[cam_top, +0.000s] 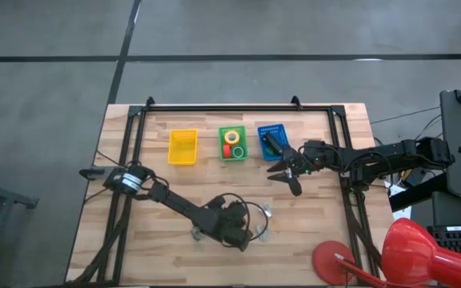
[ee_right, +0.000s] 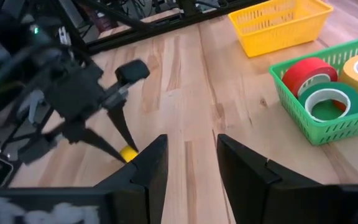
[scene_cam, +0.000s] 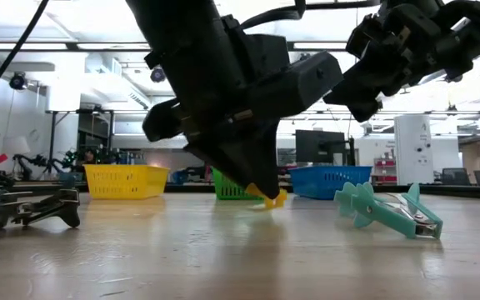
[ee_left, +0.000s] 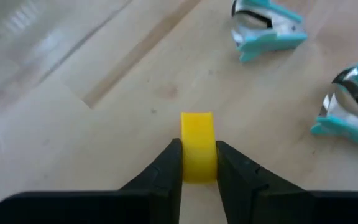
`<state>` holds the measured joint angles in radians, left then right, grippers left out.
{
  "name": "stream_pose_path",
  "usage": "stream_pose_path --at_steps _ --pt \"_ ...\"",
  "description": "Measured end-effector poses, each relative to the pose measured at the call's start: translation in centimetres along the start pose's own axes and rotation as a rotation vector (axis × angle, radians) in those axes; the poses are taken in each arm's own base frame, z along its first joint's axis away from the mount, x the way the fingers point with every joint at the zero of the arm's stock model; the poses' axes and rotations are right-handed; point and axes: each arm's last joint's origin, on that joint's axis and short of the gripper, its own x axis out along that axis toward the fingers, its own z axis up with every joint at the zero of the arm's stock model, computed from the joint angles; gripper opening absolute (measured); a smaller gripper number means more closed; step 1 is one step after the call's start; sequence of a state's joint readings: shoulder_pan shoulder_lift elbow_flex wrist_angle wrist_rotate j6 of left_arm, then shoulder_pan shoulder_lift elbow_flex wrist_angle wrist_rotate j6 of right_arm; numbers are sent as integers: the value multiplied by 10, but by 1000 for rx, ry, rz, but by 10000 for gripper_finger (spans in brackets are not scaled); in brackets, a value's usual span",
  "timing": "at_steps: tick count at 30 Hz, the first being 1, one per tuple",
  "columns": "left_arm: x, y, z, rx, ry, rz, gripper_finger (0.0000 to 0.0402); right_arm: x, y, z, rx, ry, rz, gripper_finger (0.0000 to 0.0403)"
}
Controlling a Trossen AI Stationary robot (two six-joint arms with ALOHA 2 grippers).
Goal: Pick and place Stapler, Stapler remover, tape
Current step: Put the small yellow stapler into the blue bin
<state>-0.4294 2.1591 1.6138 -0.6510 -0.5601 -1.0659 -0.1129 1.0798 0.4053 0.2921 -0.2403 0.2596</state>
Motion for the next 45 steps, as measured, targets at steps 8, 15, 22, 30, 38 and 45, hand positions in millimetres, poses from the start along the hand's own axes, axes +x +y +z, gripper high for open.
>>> stream_pose_path --at_steps 8,15,22,30,38,45 --pt "-9 2 15 19 -35 -22 87 2 11 -13 -143 108 112 129" --pt "-17 -10 36 69 -99 -120 84 4 31 -17 -223 110 209 134" --pt "-28 -17 53 98 -145 -163 80 5 50 -22 -264 102 239 161" --pt "-32 -19 67 118 -183 -185 87 5 54 -23 -272 87 193 215" --pt "-41 -24 85 147 -251 -219 83 5 54 -23 -270 88 194 207" --pt "-42 -24 95 158 -293 -223 88 5 54 -23 -271 90 198 201"
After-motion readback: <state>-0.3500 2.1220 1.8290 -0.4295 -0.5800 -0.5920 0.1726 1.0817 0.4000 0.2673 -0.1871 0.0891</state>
